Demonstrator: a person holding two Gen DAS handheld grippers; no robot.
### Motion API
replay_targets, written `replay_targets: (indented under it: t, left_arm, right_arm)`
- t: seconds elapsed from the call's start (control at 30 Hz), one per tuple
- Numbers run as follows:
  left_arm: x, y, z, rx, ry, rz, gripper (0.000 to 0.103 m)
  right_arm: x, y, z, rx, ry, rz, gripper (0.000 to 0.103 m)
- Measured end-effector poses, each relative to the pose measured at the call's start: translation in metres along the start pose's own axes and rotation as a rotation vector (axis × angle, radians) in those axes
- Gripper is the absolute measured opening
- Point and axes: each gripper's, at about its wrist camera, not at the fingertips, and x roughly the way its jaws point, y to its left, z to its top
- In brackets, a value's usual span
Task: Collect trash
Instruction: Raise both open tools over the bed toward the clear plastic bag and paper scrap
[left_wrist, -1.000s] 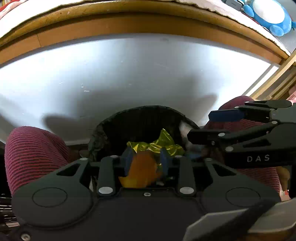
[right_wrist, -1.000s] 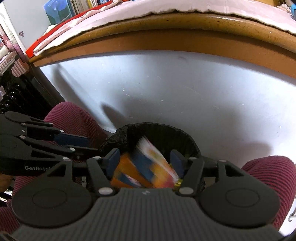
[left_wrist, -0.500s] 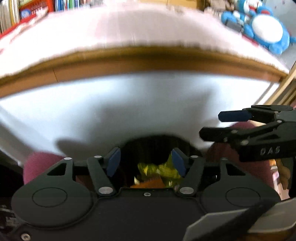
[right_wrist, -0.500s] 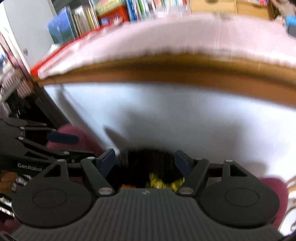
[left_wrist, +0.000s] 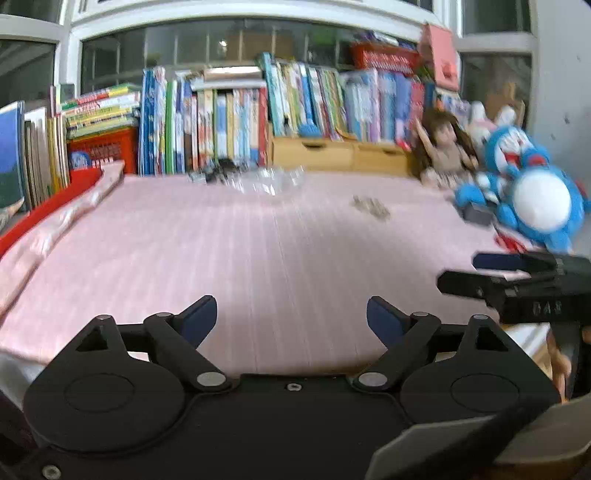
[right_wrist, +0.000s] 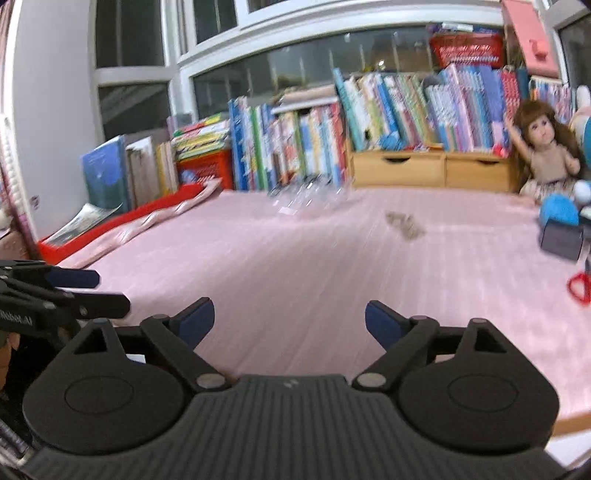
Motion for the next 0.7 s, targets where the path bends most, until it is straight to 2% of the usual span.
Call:
replay_targets:
  t: [0.23,0.47,0.53,0.6,0.7]
  left_arm:
    - [0.073,0.029,0.052,-0.154,-0.066,-0.001,0.095]
    - [0.155,0.038,0.1,-0.15,-0.128,0.055,0.099]
    - [0.184,0.037,0.113,-0.144,-0.119,0.081,0.1]
    - [0.216,0.036,0.124,-0.156,-0.064,0.138,0.1]
    - [0.256,0.034,0.132,-0.171,-0.031,0.192,0.1]
  right_arm:
    - [0.039,-0.028,0.025,0.029,-0.005,-0.074,0.099]
    - [0.091,-0.06,0.048,0.07,0.015,-0.139,0.101]
    - [0.108,-0.071,0.055,0.094,0.027,-0.153,0.101]
    - [0.123,-0.079,0.06,0.109,0.042,-0.17,0.102]
    - [0.146,-0.093,0.067,0.141,0.077,-0.184,0.102]
